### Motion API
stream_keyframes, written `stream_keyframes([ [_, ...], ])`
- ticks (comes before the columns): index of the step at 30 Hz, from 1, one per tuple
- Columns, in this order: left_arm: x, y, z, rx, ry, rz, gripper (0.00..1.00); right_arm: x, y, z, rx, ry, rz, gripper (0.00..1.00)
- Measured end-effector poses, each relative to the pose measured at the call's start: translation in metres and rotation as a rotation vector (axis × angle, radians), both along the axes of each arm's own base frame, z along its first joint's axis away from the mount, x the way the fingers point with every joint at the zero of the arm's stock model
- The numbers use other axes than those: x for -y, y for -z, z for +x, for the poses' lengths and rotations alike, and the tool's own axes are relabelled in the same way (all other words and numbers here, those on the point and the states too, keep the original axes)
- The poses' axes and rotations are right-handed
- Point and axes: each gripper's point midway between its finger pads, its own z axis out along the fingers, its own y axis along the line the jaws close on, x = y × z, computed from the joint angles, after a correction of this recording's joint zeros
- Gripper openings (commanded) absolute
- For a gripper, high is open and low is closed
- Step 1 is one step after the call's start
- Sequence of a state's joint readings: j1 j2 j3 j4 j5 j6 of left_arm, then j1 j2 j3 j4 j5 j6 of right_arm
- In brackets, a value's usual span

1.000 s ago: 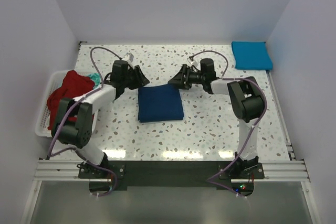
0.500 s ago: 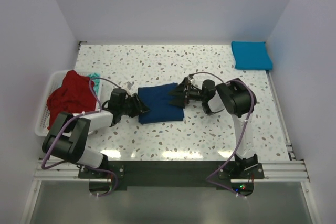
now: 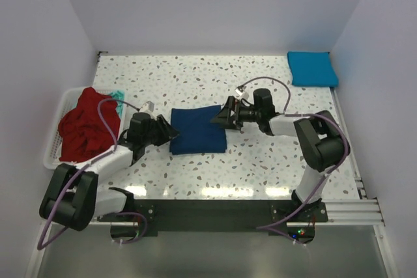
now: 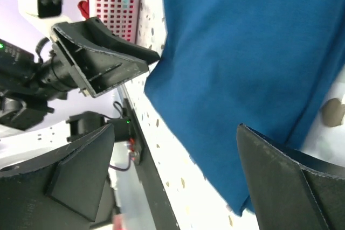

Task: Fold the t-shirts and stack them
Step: Fold the tshirt

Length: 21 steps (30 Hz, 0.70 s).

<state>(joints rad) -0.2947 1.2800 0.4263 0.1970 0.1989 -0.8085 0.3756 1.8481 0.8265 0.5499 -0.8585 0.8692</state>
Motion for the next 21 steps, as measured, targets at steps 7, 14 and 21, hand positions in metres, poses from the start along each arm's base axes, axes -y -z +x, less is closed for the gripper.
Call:
stream_keyframes([
  [7, 0.012, -0.038, -0.014, 0.101, 0.051, 0.001, 0.37, -0.034, -0.036, -0.036, 0.089, -0.113, -0.038, 0.99],
  [14, 0.02, -0.006, -0.03, 0.031, 0.09, 0.031, 0.24, -0.091, -0.016, -0.082, 0.025, -0.223, -0.008, 0.99],
  [21, 0.012, 0.027, -0.042, -0.063, 0.047, 0.046, 0.17, -0.086, 0.025, -0.08, -0.064, -0.17, -0.01, 0.99],
])
